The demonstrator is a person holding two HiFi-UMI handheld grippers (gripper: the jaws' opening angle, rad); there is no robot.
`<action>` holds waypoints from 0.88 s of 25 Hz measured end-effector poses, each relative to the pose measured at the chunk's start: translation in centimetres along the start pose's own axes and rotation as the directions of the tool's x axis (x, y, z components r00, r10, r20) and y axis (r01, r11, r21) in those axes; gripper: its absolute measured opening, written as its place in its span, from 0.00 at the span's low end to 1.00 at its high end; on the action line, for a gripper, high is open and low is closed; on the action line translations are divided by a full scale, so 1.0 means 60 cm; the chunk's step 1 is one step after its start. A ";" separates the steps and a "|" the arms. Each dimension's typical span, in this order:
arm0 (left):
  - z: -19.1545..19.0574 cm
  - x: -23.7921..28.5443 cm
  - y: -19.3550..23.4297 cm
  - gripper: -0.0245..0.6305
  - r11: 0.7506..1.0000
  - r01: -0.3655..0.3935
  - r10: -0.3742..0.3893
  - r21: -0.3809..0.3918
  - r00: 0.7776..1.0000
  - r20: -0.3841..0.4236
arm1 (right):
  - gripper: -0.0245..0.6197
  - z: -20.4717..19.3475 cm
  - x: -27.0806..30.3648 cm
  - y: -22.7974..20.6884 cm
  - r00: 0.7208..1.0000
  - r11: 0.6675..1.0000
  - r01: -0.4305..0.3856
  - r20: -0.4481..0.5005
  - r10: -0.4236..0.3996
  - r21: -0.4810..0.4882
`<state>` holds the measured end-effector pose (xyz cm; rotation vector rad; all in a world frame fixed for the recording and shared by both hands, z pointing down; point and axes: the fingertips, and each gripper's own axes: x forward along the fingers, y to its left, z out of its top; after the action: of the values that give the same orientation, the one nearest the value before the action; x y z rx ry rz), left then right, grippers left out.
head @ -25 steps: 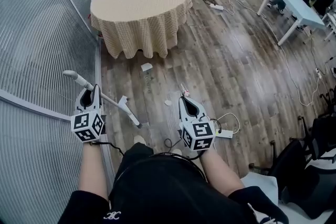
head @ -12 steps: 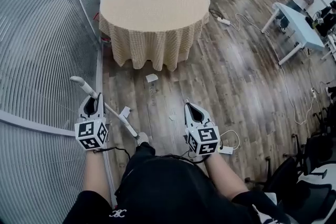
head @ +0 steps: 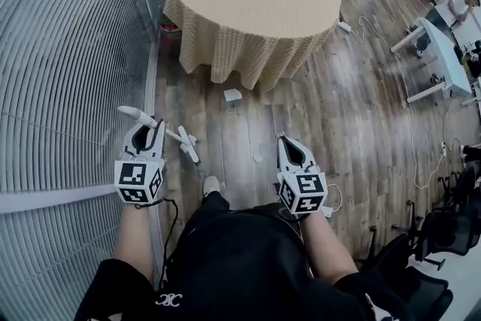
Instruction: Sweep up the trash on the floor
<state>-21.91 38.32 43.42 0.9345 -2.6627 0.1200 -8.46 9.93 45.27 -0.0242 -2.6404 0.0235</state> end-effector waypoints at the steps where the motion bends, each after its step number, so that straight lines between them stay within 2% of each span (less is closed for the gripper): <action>1: -0.008 0.010 0.009 0.17 1.000 0.012 -0.012 0.018 1.000 -0.015 | 0.06 0.005 0.009 0.002 1.000 1.000 0.006 -0.002 -0.006 0.007; 3: -0.022 0.025 0.026 0.17 0.998 0.022 -0.020 0.065 0.999 -0.032 | 0.06 0.009 0.025 0.002 1.000 0.999 0.015 -0.009 -0.014 0.029; 6: -0.035 0.039 0.052 0.17 0.990 -0.010 0.014 0.137 1.000 -0.028 | 0.06 0.001 0.042 -0.003 0.999 0.999 0.026 -0.039 -0.024 0.032; 10: -0.086 0.051 0.082 0.17 0.986 -0.035 0.048 0.160 0.996 -0.072 | 0.06 0.012 0.046 -0.008 0.998 0.999 0.039 -0.052 -0.039 -0.004; 16: -0.160 0.081 0.097 0.17 0.961 0.024 0.025 0.277 0.985 -0.172 | 0.06 -0.001 0.051 -0.008 0.994 0.999 0.054 -0.092 -0.054 0.002; 22: -0.215 0.115 0.098 0.17 0.961 0.060 0.004 0.270 0.973 -0.230 | 0.06 -0.029 0.055 -0.001 0.988 0.997 0.067 -0.139 -0.062 0.026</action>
<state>-27.22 41.15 57.97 0.9741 -2.4558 0.5697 -10.52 9.95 48.38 0.0679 -2.5000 0.0392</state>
